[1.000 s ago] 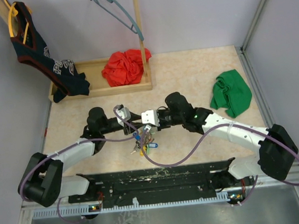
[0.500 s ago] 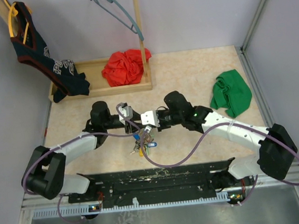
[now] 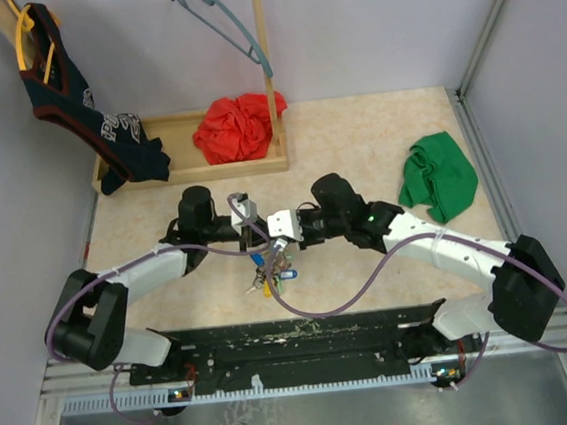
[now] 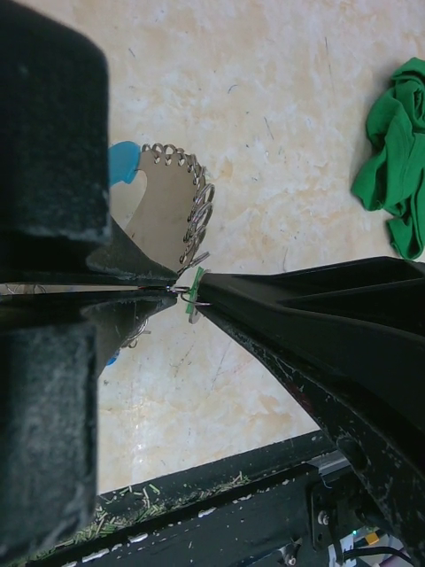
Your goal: Put the keys on the keyring
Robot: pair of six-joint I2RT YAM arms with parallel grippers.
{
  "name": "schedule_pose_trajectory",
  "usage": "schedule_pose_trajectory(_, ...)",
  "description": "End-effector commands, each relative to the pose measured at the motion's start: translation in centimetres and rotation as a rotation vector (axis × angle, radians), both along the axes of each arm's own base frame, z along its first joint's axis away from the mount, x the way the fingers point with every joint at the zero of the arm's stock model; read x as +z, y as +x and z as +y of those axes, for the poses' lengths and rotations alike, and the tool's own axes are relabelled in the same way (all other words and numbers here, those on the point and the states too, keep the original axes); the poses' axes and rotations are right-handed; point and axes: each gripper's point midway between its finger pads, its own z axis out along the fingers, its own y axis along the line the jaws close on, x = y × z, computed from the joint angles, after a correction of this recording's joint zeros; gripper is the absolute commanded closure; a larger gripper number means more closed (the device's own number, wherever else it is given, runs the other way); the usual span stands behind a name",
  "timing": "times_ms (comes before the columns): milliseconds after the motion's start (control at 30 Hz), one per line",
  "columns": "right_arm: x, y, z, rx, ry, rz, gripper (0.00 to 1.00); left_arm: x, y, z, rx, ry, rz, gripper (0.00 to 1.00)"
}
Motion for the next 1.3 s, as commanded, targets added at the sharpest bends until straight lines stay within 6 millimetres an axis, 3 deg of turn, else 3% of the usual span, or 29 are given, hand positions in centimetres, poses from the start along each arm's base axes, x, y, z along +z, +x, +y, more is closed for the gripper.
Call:
schedule_pose_trajectory(0, 3.4, 0.5, -0.5, -0.053, 0.086, -0.068, 1.0, 0.2, 0.1, 0.1, 0.002, 0.014, -0.014, 0.99)
schedule_pose_trajectory(133, 2.9, 0.0, -1.2, -0.08, 0.092, -0.056, 1.0, 0.5, 0.4, 0.2, 0.02, 0.012, -0.01, 0.99)
schedule_pose_trajectory(400, -0.5, -0.6, -1.3, -0.091, 0.091, 0.011, 1.0, 1.9, 0.8, 0.4, 0.082, -0.037, -0.031, 0.99)
schedule_pose_trajectory(967, -2.3, -0.9, 1.6, -0.02, 0.137, 0.053, 1.0, 3.9, 0.5, 0.5, 0.124, -0.159, -0.066, 1.0)
schedule_pose_trajectory(1267, -2.3, -2.1, 0.3, -0.031, 0.1, 0.096, 1.0, 3.4, 0.9, 0.9, 0.165, -0.147, -0.093, 1.0)
